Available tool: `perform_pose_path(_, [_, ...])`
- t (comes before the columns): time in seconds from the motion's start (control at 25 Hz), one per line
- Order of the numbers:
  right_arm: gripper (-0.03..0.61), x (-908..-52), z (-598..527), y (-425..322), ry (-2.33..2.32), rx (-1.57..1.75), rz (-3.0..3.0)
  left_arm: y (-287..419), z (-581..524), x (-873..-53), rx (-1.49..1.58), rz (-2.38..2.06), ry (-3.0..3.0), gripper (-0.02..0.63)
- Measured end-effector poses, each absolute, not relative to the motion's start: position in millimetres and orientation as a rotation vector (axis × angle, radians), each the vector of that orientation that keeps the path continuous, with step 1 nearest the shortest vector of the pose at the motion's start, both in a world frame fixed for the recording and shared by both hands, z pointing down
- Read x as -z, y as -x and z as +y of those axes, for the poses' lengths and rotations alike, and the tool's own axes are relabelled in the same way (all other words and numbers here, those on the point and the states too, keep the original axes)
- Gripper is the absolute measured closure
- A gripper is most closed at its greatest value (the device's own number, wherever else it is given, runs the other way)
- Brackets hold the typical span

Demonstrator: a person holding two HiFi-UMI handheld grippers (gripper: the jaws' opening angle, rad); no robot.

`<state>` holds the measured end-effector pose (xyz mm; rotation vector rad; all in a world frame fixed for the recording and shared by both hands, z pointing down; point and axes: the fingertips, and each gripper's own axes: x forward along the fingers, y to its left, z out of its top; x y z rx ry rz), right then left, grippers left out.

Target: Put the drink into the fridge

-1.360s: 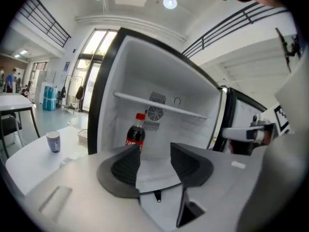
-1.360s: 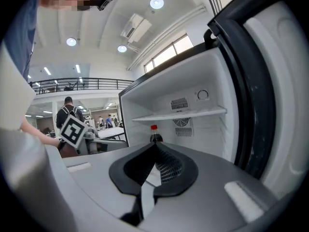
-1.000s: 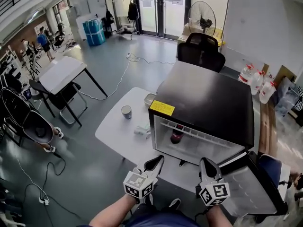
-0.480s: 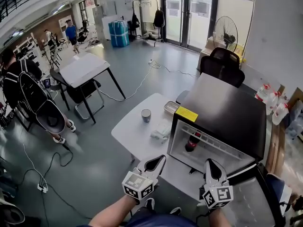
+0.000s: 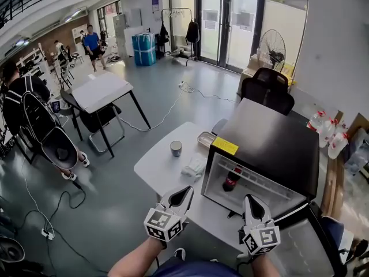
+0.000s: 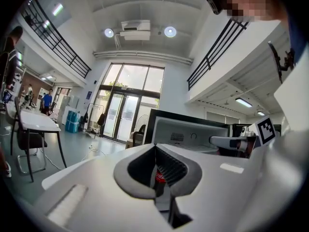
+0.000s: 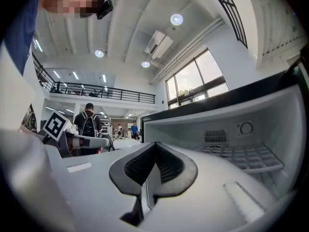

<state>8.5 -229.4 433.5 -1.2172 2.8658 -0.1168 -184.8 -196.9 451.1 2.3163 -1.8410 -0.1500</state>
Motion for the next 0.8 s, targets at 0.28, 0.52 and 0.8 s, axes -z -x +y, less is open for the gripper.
perform_pose_path(0.28, [0.575,-433,-231,-15,1.235,0.109,2.87,187,-206,-451,0.171,-1.846,-2.305,0.609])
perform_pose_path(0.52, [0.575,-432,-235,-22,1.262,0.115,2.856,178,-214,-448,0.163,-1.823,-2.33,0.609])
perform_pose_path(0.8, [0.575,-435,-239,-28,1.29,0.134,2.841,168,-220,-447,0.146,-1.801,-2.364,0.609])
